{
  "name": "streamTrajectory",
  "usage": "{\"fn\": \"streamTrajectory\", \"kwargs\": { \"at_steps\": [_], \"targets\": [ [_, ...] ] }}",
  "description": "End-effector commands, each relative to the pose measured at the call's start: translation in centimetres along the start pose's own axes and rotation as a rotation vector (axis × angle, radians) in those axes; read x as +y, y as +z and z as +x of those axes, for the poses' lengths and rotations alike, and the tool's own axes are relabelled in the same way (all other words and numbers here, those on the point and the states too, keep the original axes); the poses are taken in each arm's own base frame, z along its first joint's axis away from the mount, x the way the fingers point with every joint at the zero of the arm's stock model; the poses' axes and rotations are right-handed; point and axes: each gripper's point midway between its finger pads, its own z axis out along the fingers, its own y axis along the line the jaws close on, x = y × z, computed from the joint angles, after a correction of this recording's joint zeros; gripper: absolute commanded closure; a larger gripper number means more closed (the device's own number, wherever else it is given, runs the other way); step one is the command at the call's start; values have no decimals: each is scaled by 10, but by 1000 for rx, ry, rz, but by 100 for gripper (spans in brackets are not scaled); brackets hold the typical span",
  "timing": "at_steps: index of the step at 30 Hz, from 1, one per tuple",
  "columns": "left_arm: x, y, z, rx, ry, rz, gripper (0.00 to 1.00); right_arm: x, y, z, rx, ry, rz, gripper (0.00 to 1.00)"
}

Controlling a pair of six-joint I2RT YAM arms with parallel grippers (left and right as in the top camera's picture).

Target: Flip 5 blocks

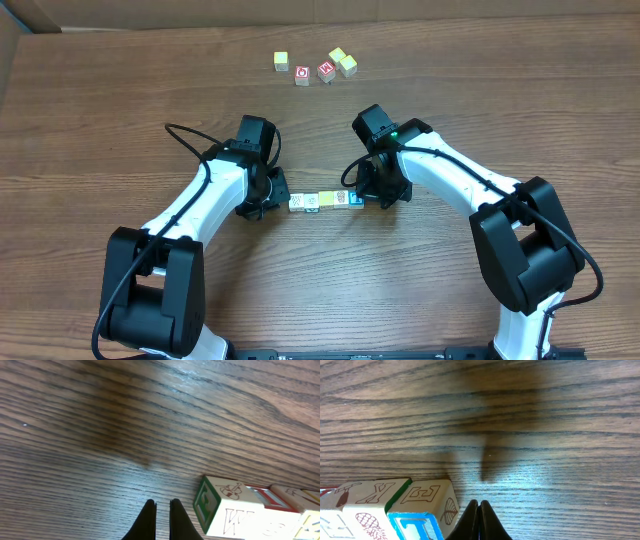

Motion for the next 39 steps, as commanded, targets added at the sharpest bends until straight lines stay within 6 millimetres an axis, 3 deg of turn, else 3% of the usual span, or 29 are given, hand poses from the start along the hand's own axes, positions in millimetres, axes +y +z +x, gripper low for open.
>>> {"fn": "streamTrajectory", "kwargs": {
  "at_steps": [1, 39],
  "targets": [
    [-5, 5, 7, 22, -7, 11, 96, 1, 1, 2, -1, -1, 2, 96],
    [-14, 6, 7, -22, 67, -22, 96, 0, 1, 2, -1, -1, 2, 96]
  ]
}}
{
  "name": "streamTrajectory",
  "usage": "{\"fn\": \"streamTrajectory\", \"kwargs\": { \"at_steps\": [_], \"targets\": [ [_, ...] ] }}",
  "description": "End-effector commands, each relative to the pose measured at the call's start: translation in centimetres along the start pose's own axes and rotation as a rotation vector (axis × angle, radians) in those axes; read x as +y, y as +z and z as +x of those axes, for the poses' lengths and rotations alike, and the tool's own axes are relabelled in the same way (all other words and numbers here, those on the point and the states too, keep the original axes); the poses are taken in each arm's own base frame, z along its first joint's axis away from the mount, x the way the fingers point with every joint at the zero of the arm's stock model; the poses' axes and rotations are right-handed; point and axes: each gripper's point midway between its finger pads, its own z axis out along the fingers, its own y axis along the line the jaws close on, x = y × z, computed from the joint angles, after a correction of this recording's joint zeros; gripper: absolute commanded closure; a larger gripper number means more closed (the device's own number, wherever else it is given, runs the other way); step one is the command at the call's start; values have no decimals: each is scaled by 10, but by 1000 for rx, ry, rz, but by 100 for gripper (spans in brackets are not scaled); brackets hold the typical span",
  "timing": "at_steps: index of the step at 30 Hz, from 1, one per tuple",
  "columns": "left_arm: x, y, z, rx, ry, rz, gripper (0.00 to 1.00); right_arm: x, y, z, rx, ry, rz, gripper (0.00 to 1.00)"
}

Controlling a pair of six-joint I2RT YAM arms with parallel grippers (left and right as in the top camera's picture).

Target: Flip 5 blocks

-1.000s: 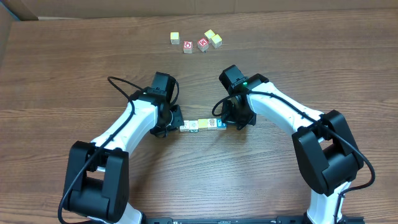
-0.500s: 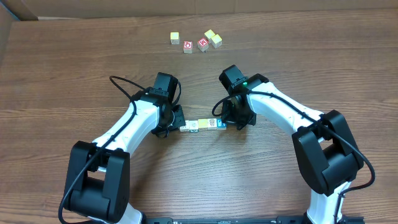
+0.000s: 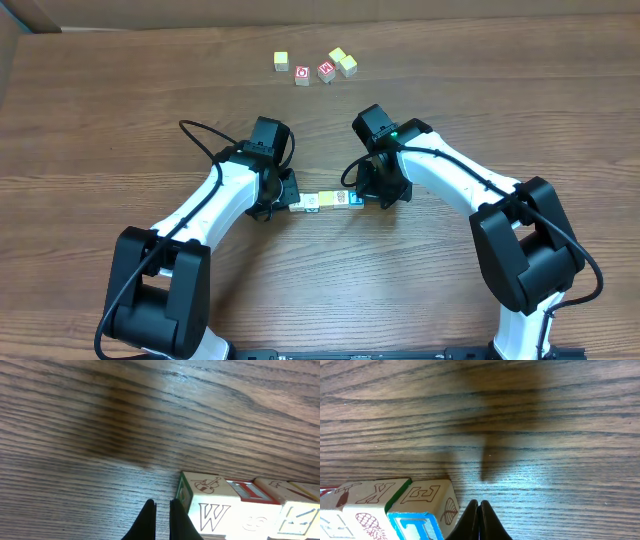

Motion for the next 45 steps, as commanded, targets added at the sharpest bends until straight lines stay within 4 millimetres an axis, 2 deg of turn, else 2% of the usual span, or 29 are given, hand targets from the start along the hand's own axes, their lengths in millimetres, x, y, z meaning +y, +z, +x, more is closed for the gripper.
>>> {"fn": "streamTrajectory", "kwargs": {
  "at_steps": [1, 20, 27, 45],
  "targets": [
    [2, 5, 3, 5, 5, -18, 96, 0, 1, 2, 0, -1, 2, 96],
    [6, 11, 5, -5, 39, -25, 96, 1, 1, 1, -3, -1, 0, 96],
    [2, 11, -1, -33, 40, -9, 96, 1, 1, 1, -3, -1, 0, 96],
    [-7, 11, 1, -18, 46, 39, 96, 7, 1, 6, 26, -1, -36, 96]
  ]
}}
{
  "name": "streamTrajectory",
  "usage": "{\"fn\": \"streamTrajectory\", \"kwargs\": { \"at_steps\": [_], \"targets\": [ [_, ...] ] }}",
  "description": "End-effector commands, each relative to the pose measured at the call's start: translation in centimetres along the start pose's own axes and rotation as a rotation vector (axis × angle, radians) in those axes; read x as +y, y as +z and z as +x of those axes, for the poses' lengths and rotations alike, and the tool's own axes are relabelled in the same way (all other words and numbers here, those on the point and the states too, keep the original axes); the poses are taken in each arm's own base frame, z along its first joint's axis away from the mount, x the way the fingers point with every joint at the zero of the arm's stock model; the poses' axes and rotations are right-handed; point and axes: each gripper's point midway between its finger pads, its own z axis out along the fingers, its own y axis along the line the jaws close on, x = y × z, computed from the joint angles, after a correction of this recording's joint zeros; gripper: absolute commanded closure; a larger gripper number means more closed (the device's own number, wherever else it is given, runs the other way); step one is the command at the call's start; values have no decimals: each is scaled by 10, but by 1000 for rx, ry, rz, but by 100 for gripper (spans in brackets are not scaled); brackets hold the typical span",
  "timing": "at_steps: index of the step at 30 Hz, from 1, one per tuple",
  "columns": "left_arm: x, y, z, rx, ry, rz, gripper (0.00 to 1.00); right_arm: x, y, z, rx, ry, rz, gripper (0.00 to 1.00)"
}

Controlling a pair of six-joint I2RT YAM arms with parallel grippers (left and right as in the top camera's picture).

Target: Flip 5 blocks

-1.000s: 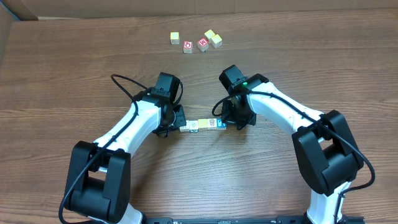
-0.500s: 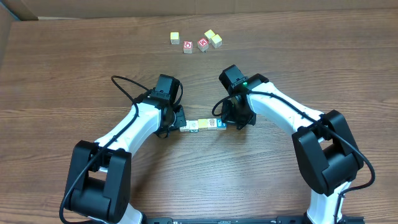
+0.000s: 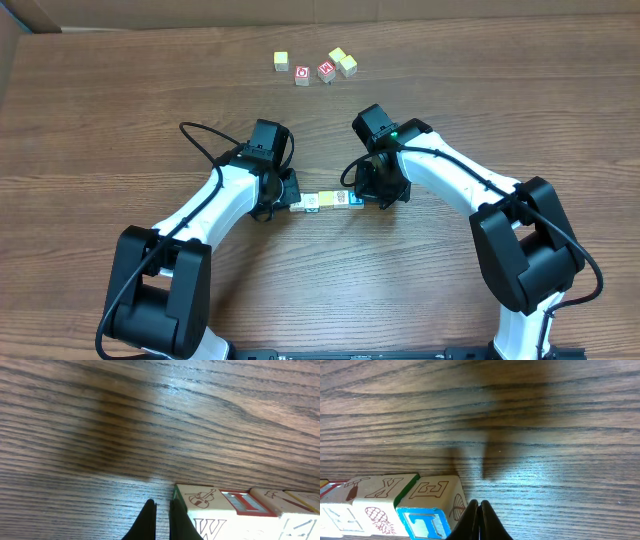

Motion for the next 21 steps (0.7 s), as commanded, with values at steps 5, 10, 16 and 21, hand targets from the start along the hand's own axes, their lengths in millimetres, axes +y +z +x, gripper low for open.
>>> {"fn": "streamTrajectory", "kwargs": {
  "at_steps": [5, 10, 16, 21],
  "targets": [
    [-2, 4, 6, 19, 77, 4, 96, 5, 1, 6, 21, 0, -23, 96],
    [-1, 4, 6, 21, 98, 3, 96, 4, 1, 7, 27, 0, -22, 96],
    [-1, 4, 7, 22, 97, 3, 96, 3, 1, 8, 32, 23, -17, 96],
    [-1, 4, 7, 23, 97, 3, 96, 4, 1, 9, 34, 27, -20, 96]
  ]
}}
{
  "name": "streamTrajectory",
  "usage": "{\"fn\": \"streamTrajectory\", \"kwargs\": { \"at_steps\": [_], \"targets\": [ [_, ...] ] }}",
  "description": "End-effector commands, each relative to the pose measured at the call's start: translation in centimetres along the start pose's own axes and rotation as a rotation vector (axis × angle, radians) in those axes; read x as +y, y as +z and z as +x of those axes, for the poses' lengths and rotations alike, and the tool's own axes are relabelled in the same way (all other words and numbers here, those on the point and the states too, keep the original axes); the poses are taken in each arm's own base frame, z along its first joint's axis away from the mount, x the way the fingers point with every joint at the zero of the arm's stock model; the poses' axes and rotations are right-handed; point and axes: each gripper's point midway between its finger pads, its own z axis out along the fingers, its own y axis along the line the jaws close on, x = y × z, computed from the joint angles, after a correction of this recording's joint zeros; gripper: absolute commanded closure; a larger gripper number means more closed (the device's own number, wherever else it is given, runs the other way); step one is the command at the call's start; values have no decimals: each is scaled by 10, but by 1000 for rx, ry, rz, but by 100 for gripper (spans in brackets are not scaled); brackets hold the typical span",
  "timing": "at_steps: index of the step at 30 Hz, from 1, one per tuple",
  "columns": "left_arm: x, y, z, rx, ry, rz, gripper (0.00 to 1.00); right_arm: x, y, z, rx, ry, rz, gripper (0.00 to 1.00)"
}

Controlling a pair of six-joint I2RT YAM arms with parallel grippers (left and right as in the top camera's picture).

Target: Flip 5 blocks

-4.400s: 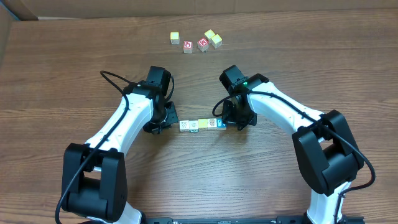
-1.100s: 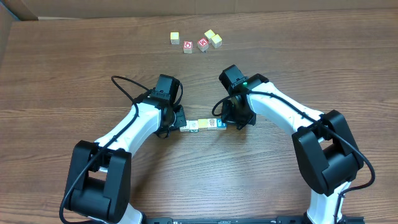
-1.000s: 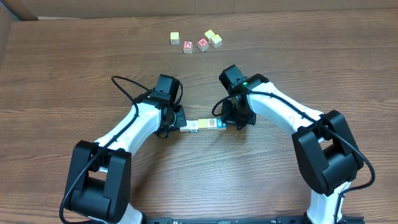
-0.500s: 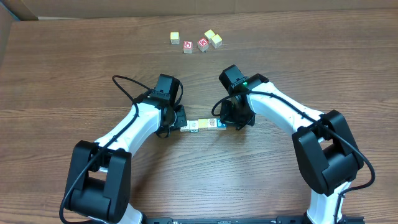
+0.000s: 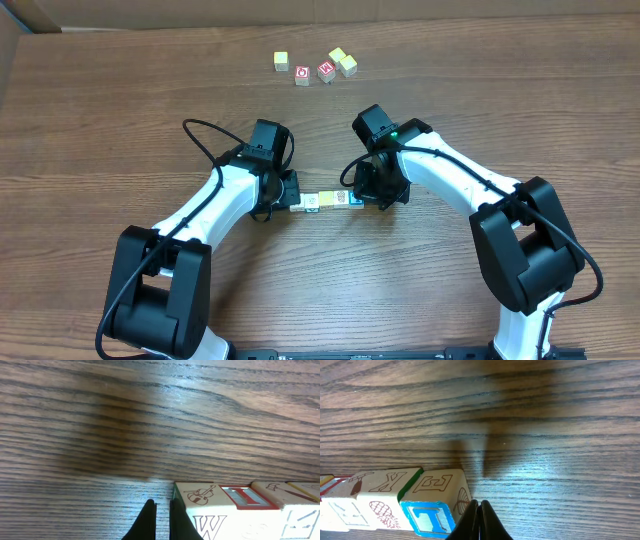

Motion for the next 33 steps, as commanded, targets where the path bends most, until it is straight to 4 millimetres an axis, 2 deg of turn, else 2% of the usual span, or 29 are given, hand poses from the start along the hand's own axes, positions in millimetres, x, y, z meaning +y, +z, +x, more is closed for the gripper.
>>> {"fn": "streamTrajectory", "kwargs": {
  "at_steps": [1, 12, 24, 33],
  "targets": [
    [-1, 4, 6, 20, 26, 1, 96, 1, 1, 4, 9, 8, -4, 96],
    [-1, 4, 6, 20, 26, 1, 96, 4, 3, 2, -2, 25, -14, 96],
    [-1, 4, 6, 20, 27, 0, 96, 13, 7, 12, 5, -6, -12, 96],
    [-2, 4, 5, 15, 117, 2, 96, 19, 8, 19, 9, -1, -11, 96]
  ]
}}
